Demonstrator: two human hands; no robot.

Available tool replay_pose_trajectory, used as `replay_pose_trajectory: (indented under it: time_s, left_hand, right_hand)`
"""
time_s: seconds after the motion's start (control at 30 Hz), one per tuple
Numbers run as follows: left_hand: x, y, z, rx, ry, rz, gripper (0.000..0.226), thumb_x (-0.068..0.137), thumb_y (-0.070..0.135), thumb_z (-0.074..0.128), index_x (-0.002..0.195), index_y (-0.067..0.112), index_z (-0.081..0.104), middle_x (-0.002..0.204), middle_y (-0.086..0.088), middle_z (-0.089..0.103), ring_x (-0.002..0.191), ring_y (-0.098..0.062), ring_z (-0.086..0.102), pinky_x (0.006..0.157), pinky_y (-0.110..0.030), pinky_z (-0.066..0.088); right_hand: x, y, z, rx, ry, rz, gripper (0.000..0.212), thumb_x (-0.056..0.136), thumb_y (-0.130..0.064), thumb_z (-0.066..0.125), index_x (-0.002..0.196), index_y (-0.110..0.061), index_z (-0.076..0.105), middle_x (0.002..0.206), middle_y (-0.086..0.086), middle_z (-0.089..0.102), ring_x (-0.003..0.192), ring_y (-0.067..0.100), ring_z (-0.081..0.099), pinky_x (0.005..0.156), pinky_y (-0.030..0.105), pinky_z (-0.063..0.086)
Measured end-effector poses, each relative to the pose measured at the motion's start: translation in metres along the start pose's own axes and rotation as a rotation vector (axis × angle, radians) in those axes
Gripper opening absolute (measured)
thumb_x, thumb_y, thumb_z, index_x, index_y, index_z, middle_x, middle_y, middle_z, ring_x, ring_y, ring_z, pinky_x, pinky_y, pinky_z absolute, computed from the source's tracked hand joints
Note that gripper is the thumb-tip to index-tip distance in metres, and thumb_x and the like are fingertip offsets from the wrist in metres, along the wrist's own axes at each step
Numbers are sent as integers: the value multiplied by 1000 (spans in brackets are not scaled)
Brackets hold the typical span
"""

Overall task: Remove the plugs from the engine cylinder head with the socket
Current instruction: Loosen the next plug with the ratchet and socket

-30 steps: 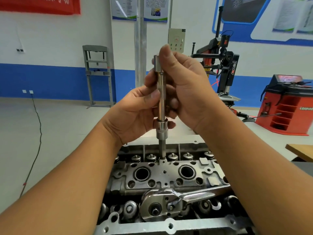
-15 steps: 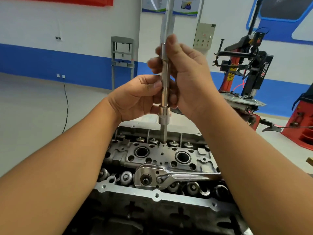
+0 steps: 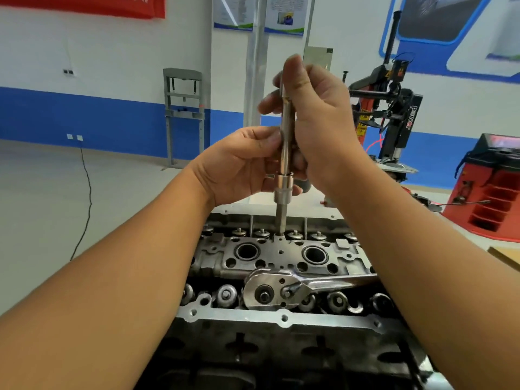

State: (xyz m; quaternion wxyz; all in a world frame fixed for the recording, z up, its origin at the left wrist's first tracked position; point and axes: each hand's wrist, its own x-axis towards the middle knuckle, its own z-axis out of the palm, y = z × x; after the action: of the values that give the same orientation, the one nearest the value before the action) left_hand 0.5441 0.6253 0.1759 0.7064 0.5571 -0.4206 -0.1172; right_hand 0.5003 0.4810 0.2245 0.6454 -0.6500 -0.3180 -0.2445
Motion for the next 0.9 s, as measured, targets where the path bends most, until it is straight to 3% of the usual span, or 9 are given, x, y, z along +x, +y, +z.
replay_pose_trajectory:
  time_s: [0.1,0.17,0.33,0.47,0.57,0.7,0.8,0.9]
  left_hand:
    - [-2,1,-1,-27,9,17,34,82,32,85,104,9,76,96,-11,75,92,-29,75,87,-54,61]
    - [-4,0,-3,-29,33,28,40,75,35,91,102,10,77,93,-11,76,88,-27,76,83,-49,63]
    - [-6,-1,-3,-43,55,33,41,72,36,93,104,14,80,93,-8,78,90,-24,77,81,-42,64]
    - [-7,-2,-1,-45,68,26,38,72,36,92,102,15,80,92,-6,78,88,-23,77,78,-38,63]
    - [-9,-1,-2,-34,78,42,40,69,36,94,99,14,80,90,-7,78,86,-23,77,75,-37,63]
    - [-7,-1,0,-10,97,34,44,71,38,93,104,13,78,95,-8,78,90,-25,76,77,-41,63]
    - [-8,1,-1,-7,43,27,39,78,30,89,111,13,78,104,-10,77,99,-28,76,87,-50,62]
    - [-6,2,0,-5,-8,22,36,80,24,87,113,13,77,101,-7,77,98,-25,75,92,-51,60]
  right_hand:
    - [1,-1,3,44,-54,4,34,112,-30,41,95,-8,60,68,7,64,56,12,61,50,22,48]
    - [3,0,3,216,-159,80,36,113,-31,39,98,-7,61,67,7,58,55,17,52,49,26,45]
    - [18,6,-9,530,-443,356,37,108,-39,42,98,-10,62,67,3,52,71,30,15,52,27,46]
    - [17,13,-8,488,-401,330,37,98,-49,52,80,-17,57,63,1,51,64,22,38,53,27,39]
    - [15,14,-1,397,-318,217,29,99,-39,58,85,-16,48,64,2,57,59,20,47,56,30,42]
    - [12,8,-8,415,-288,198,32,107,-36,51,93,-9,60,76,5,69,69,21,61,63,30,55]
    - [9,3,-13,464,-309,265,43,110,-39,42,94,-7,66,78,6,69,69,20,61,65,28,54]
    - [8,2,-17,437,-303,285,43,108,-42,43,96,-7,64,73,5,65,65,22,51,59,29,37]
